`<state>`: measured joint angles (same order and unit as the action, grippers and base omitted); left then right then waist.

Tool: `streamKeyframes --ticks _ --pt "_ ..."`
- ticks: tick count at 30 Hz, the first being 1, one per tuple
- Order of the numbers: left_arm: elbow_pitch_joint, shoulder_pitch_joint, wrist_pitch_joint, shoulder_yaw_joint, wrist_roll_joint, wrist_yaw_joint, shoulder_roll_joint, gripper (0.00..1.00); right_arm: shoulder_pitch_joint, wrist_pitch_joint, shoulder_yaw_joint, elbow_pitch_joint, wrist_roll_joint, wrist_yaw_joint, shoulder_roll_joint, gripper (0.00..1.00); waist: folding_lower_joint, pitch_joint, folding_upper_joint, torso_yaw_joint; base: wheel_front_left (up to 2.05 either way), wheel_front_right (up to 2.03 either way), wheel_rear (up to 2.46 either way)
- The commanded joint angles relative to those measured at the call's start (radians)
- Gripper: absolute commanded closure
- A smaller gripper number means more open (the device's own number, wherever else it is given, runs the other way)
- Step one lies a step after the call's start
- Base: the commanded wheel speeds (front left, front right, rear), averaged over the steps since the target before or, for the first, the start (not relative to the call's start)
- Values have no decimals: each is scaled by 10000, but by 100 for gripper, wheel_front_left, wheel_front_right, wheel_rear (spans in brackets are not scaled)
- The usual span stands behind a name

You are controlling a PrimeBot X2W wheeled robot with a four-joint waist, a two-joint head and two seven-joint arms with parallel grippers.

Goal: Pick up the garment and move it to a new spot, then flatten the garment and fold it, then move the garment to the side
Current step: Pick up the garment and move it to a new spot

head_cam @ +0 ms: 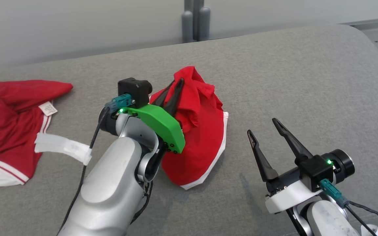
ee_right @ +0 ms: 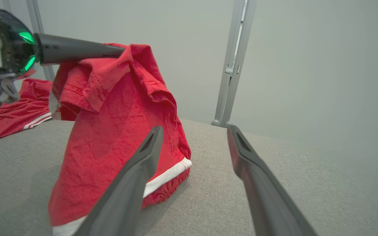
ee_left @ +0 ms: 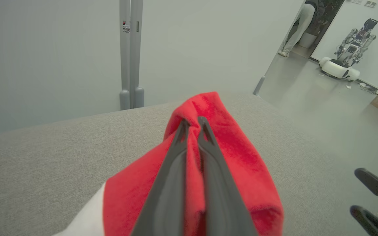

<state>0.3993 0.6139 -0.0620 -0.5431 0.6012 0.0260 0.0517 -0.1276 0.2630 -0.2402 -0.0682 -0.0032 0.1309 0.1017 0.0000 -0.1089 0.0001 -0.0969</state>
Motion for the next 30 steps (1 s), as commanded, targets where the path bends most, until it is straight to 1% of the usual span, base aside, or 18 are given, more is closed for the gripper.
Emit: streamKeyframes --ticks 1,5,7,10,12,16,22,25,26,27,28,29,30 --pt "144 213 83 -158 123 -31 -5 100 -83 32 3 31 -4 -3 -55 0 0 -576 -1 -1069 0 0 0" --pt "872 676 265 -971 323 -90 6 100 -161 32 85 64 36 -3 -161 0 0 -744 -1 -1691 0 0 0" --pt "1315 936 387 -1310 178 -144 12 100 -132 31 122 59 50 -3 -213 0 0 -798 -1 -1918 0 0 0" --pt "2212 1375 550 -1562 -182 -221 61 100 -126 32 93 8 58 -3 -267 0 0 -835 -1 -2172 0 0 0" --pt "2875 1645 665 -1578 -363 -292 258 100 -89 32 102 -22 61 -3 -282 0 0 -794 -1 -2281 0 0 0" --pt "3948 2153 847 -1517 -647 -527 643 100 100 32 217 -16 15 -3 -307 0 0 -737 -1 -2278 0 0 0" --pt "5081 2857 1370 -1572 -1021 -774 984 100 171 32 161 -237 -59 -1 -174 0 0 -644 -1 -1925 0 0 0" --pt "5815 3044 1309 -1692 -1234 -913 1152 100 13 32 -60 -453 -24 -3 -79 0 0 -572 -1 -1756 0 0 0" --pt "6053 3076 1234 -1772 -1275 -862 1157 75 -35 32 -194 -606 -22 -1 -3 0 0 -538 -1 -1700 0 0 0" --pt "6236 3083 1172 -1820 -1266 -760 1117 37 -109 32 -300 -710 3 -3 41 0 0 -515 -1 -1632 0 0 0" --pt "6236 3083 1172 -1820 -1266 -760 1117 37 -109 32 -300 -710 3 -3 41 0 0 -515 -1 -1632 0 0 0" --pt "6389 3066 1133 -1810 -1180 -691 1032 0 -192 32 -354 -838 60 -3 64 0 0 -483 -1 -1549 0 0 0" --pt "6506 3036 1211 -1760 -1077 -629 923 0 -250 32 -415 -986 102 -3 119 0 0 -436 -1 -1447 0 0 0"
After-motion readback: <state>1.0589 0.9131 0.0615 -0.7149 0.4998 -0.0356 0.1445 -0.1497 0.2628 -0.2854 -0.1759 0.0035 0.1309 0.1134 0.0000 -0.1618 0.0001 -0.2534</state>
